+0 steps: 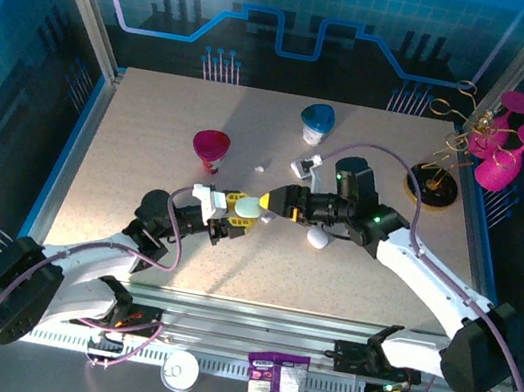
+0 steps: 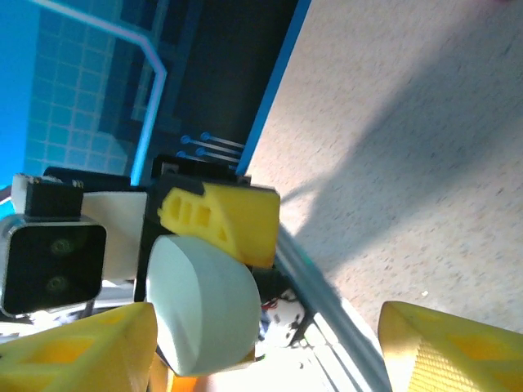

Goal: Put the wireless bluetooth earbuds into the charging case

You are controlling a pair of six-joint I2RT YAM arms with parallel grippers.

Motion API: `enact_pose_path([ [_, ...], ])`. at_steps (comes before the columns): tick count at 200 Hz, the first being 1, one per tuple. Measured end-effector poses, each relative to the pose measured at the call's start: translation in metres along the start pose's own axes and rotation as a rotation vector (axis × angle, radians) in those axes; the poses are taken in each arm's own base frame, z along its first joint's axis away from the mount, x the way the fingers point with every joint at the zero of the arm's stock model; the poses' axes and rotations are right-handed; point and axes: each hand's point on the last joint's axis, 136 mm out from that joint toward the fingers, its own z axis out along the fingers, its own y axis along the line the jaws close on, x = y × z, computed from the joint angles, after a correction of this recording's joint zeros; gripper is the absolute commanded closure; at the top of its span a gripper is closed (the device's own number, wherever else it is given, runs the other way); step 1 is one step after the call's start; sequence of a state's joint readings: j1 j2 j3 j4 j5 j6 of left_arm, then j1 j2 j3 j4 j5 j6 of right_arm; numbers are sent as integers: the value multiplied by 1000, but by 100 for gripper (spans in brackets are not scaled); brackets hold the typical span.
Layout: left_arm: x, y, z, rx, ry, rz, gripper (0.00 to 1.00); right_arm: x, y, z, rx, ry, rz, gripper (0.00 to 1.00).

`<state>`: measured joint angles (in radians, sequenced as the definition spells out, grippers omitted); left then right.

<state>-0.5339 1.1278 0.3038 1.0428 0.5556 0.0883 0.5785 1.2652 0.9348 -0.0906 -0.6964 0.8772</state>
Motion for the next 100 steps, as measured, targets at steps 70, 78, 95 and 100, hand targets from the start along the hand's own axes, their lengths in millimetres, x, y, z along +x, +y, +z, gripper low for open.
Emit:
enact_pose_path([
  [70, 7, 6, 2, -25, 12, -9, 74, 5, 2, 19, -192, 23, 236, 49],
  [78, 7, 7, 2, -28, 11, -8, 74, 6, 4, 20, -204, 30, 240, 53],
  [95, 7, 7, 3, -29, 10, -8, 74, 5, 9, 23, -230, 37, 252, 64],
  [100, 7, 7, 3, -29, 9, -7, 74, 5, 11, 23, -238, 37, 249, 69],
])
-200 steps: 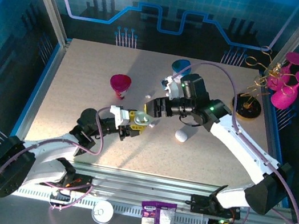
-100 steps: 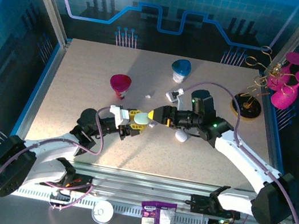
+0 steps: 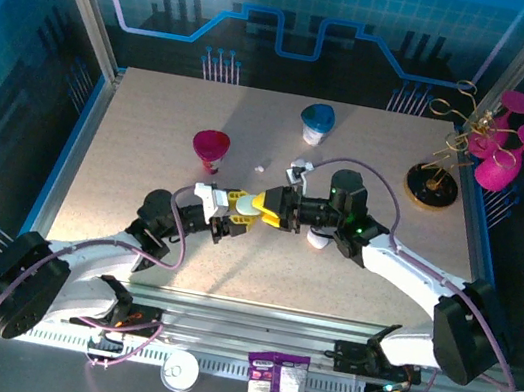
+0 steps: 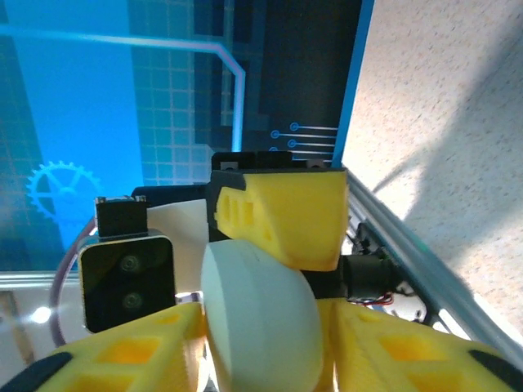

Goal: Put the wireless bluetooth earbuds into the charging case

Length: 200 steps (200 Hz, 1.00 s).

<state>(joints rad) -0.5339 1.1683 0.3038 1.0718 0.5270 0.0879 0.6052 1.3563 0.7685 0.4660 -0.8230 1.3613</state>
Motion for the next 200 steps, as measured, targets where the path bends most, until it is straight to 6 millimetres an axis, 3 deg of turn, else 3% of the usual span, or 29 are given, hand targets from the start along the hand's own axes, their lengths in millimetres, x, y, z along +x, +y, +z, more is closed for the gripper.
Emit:
enact_pose_path([
  [29, -3, 3, 0, -15, -14, 7, 72, -3, 3, 0, -16, -7, 4, 80],
  [52, -4, 3, 0, -17, -16, 8, 58, -3, 4, 0, -18, -9, 2, 82],
  [58, -4, 3, 0, -17, -16, 9, 52, -4, 3, -1, -17, -10, 0, 83],
  [74, -3, 4, 0, -19, -13, 12, 19, -5, 1, -2, -8, -16, -10, 83],
  [95, -4, 5, -1, -30, -8, 12, 1, -17, -10, -10, 32, -64, -24, 83],
  [131, 2, 7, -8, -72, 49, 15, 1, -55, -48, -43, 197, -240, -63, 83],
  [200, 62, -2, -20, -90, 310, -57, 1, -111, -160, -99, 666, -479, -94, 84],
])
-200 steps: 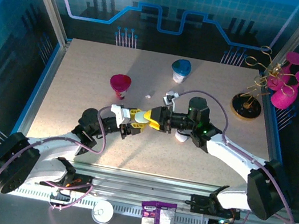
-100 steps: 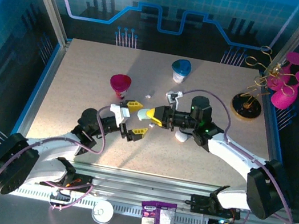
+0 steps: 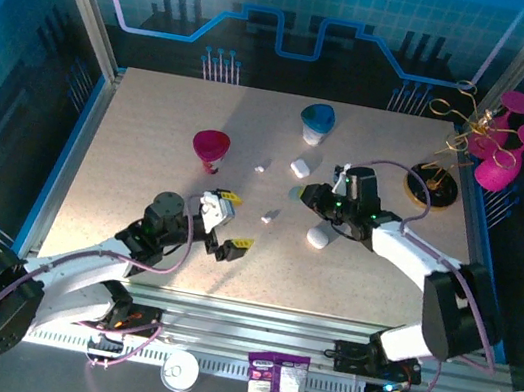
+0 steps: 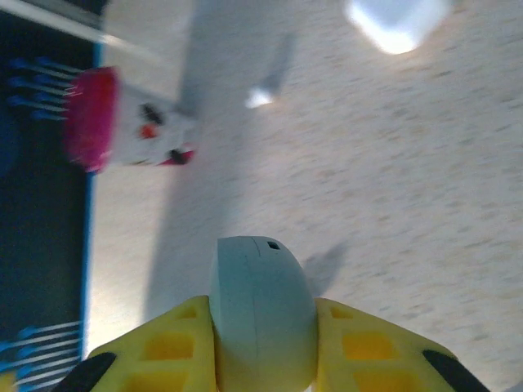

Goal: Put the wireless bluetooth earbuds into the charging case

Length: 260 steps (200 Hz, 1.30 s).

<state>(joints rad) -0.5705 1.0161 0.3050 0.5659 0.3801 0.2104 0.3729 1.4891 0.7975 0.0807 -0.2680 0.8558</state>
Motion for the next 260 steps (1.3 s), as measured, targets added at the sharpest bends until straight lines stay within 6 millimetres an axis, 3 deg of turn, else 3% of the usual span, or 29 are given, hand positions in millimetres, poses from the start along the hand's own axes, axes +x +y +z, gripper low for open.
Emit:
enact_pose_path([
  [26, 11, -3, 2, 12, 44, -10, 1, -11, -36, 22, 109, -10, 9, 83],
  [48, 15, -4, 3, 16, 54, -14, 1, -17, -55, 38, 164, -8, 16, 83],
  [83, 11, -4, 6, 21, 53, -1, 1, -31, -70, 58, 188, -19, 28, 77],
  [105, 7, -4, 6, 22, 46, 5, 1, -42, -71, 63, 185, -42, 23, 62],
  [146, 6, -3, 7, 22, 46, -3, 1, -46, -84, 52, 244, -52, -16, 29],
  [183, 3, -2, 7, 20, 49, -23, 1, -49, -72, 4, 293, -108, -135, 18],
  [218, 3, 1, 7, 11, 48, -30, 1, -26, -62, -35, 311, -102, -282, 10],
  [260, 13, 5, 14, 15, 66, -61, 1, 38, -69, -31, 324, 64, -414, 8],
])
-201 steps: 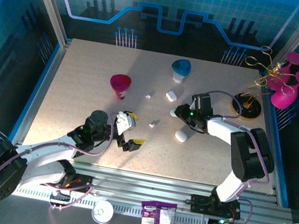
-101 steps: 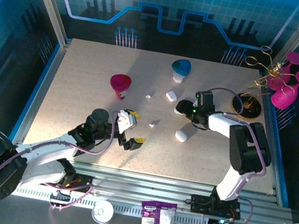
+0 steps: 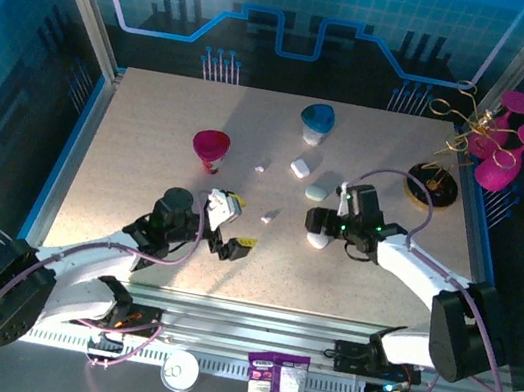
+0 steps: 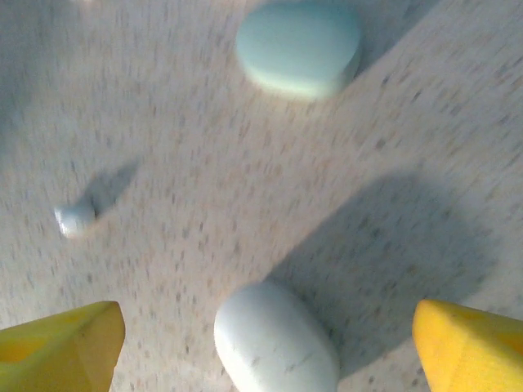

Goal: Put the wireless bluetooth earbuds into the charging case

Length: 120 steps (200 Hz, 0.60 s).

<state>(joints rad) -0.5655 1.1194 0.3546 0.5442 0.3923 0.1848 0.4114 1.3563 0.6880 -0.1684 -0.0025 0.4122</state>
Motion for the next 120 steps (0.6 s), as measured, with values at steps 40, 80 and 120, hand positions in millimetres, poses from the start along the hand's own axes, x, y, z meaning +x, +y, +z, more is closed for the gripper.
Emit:
enact_pose_path([
  [40, -4, 1, 5, 14, -18, -6, 1, 35, 21, 21, -1, 102, -126, 10],
  [80, -13, -1, 2, 12, -46, 2, 1, 49, 27, 26, 20, 129, -177, 29],
  [120, -17, -1, 0, 11, -58, 9, 1, 55, 27, 27, 45, 137, -189, 39],
])
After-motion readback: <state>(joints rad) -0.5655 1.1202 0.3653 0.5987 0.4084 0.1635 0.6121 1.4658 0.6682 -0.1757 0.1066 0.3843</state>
